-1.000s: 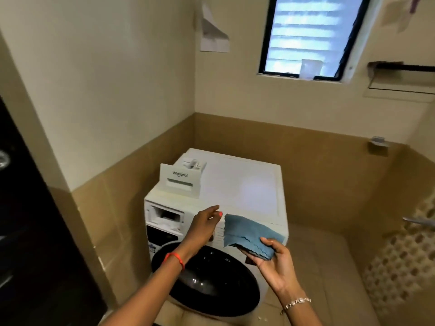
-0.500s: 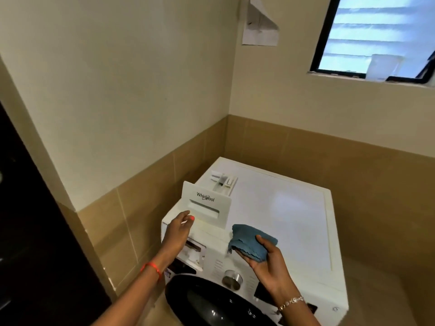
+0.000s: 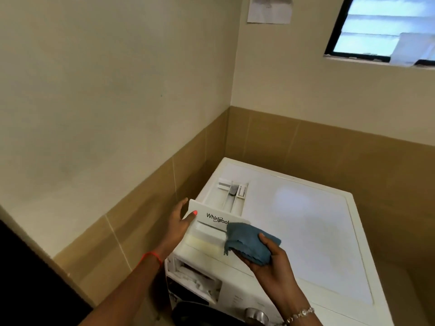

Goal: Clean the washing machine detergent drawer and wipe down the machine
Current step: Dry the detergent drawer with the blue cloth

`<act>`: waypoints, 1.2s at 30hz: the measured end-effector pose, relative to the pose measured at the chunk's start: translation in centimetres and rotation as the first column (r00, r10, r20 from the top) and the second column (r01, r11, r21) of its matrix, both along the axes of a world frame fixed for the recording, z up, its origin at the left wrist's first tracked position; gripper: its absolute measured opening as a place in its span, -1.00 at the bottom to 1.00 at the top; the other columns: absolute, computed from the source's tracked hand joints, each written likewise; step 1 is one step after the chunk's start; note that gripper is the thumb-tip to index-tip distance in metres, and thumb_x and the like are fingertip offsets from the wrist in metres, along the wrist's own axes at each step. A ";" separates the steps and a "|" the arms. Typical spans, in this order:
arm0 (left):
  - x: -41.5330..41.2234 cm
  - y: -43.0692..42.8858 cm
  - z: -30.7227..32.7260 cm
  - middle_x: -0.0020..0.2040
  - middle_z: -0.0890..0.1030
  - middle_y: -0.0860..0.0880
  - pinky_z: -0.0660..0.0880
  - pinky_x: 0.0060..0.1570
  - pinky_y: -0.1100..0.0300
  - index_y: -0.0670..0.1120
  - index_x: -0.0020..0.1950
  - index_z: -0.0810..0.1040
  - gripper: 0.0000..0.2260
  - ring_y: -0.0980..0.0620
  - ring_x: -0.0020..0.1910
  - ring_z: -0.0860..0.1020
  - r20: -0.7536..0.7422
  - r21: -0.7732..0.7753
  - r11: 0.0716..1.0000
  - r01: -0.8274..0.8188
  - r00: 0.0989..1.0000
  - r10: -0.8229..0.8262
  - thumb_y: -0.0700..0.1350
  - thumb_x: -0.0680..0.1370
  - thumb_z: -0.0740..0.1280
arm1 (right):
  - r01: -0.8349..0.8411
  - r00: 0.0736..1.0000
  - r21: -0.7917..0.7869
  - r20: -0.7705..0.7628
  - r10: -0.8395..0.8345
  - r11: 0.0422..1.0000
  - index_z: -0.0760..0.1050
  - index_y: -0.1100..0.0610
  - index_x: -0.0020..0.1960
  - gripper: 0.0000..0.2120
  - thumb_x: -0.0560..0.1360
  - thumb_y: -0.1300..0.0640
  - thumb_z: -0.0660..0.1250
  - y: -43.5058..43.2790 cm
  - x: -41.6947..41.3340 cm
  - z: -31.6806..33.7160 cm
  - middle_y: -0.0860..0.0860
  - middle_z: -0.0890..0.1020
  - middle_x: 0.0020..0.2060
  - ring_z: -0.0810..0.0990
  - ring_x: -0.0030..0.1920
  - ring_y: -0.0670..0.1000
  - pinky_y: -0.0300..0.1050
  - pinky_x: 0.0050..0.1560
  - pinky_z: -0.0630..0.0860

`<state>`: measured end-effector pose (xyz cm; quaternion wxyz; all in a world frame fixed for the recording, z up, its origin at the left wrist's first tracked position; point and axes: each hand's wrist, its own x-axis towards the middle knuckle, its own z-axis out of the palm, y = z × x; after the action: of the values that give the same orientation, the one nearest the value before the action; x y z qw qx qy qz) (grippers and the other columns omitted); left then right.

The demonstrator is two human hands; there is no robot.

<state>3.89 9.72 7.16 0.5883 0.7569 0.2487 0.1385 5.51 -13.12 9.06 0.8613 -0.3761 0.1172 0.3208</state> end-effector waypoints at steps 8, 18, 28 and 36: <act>5.4 4.1 1.6 0.17 0.56 -0.06 0.33 0.35 0.06 -0.17 0.26 0.48 -0.74 -0.07 0.30 0.45 -0.011 -0.025 0.928 0.372 0.928 -0.373 -0.15 0.60 0.20 | 0.476 0.726 -0.294 0.663 -0.182 0.829 0.30 -0.01 0.37 -0.63 0.57 0.13 0.15 6.1 -0.5 1.8 -0.21 0.52 0.15 0.53 0.02 -0.40 -0.49 -0.05 0.48; 7.5 4.8 1.4 0.26 0.53 -0.17 0.12 0.44 -0.06 -0.14 0.32 0.45 -0.37 -0.08 0.33 0.40 -0.272 -0.137 0.886 0.443 0.843 -0.464 0.22 0.59 -0.17 | 0.756 0.066 -0.619 0.394 0.917 0.211 -0.21 0.09 0.53 -0.12 0.47 -0.18 0.26 13.2 1.2 -10.4 -0.02 -0.24 0.51 -0.23 0.51 -0.02 -0.02 0.48 -0.27; 8.1 5.2 1.3 0.48 0.26 -0.09 0.04 0.44 -0.01 -0.10 0.49 0.20 -0.29 -0.05 0.47 0.19 -0.336 -0.237 0.863 0.446 0.796 -0.503 0.35 0.51 -0.10 | 0.883 0.139 -0.468 0.354 0.925 0.047 -0.06 0.19 0.51 -0.36 0.55 -0.03 0.10 15.4 2.4 -12.8 0.06 0.16 0.49 -0.14 0.52 0.01 0.01 0.50 -0.20; 9.6 7.2 0.1 -0.10 0.67 -0.21 0.50 -0.01 0.31 -0.21 0.08 0.53 -0.45 -0.01 -0.06 0.65 -0.273 -0.361 0.793 0.490 0.758 -0.592 0.26 0.53 0.09 | 0.935 0.055 -0.351 0.285 0.957 0.051 -0.18 0.22 0.51 -0.33 0.51 0.15 0.07 16.6 2.8 -13.5 0.07 -0.08 0.52 -0.20 0.51 0.07 0.04 0.49 -0.27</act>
<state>13.48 16.88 7.26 0.6411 0.7218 0.1400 -0.2201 8.35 3.51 -4.42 0.0130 -0.9031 -0.3528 -0.2444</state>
